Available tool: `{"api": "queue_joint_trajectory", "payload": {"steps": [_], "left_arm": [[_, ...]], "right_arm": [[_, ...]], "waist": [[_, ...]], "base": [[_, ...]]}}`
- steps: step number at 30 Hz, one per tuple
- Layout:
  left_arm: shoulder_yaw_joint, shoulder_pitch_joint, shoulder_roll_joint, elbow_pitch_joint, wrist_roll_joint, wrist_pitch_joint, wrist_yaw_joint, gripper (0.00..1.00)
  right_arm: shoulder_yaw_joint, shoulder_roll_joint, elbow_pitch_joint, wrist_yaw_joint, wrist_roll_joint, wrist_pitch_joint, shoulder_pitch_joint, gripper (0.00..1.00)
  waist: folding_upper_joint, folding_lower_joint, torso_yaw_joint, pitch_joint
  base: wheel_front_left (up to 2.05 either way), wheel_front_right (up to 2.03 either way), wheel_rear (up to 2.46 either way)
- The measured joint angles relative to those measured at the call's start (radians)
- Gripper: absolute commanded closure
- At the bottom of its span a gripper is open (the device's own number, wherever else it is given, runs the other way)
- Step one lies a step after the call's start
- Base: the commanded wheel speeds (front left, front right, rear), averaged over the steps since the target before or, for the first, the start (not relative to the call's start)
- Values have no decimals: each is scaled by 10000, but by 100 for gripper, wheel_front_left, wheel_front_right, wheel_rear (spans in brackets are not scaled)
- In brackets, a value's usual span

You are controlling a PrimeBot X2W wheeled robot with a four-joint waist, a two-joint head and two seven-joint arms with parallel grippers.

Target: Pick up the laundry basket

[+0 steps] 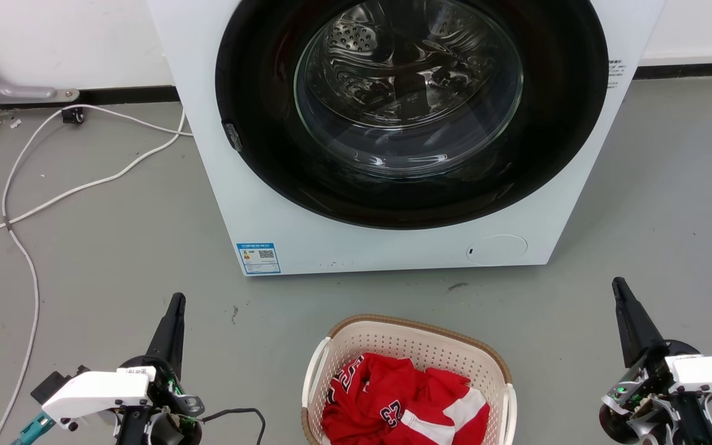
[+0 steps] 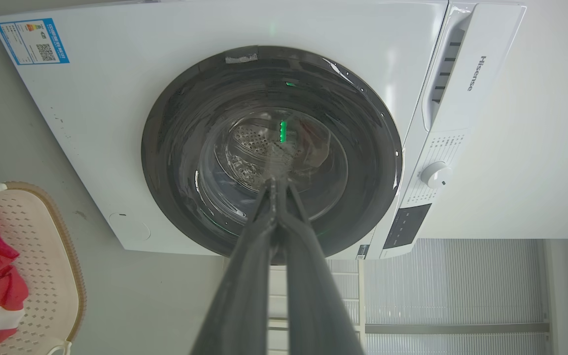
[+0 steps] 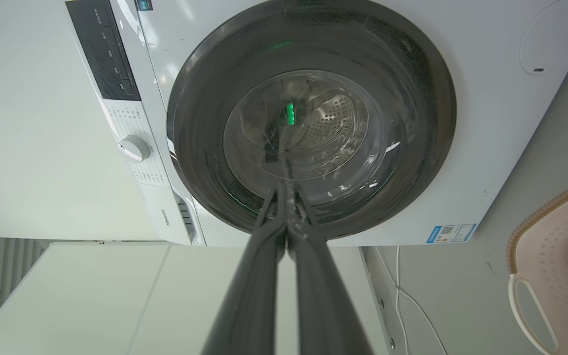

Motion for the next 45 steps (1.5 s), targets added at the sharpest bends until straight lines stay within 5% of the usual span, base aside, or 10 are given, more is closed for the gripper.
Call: {"api": "queue_joint_trajectory", "payload": {"steps": [38, 39, 45], "left_arm": [[6, 25, -12, 52, 2, -4, 2, 100], [-8, 83, -27, 132, 2, -13, 4, 0], [-19, 353, -71, 211, 79, -215, 6, 0]], "right_arm": [[6, 6, 52, 2, -2, -4, 27, 100], [10, 15, 132, 0, -2, -4, 91, 0], [61, 38, 318, -2, -132, -196, 375, 0]], "waist": [[0, 0, 0, 0], [0, 1, 0, 0], [0, 1, 1, 5]], "base": [[0, 0, 0], [0, 0, 0], [0, 0, 0]]}}
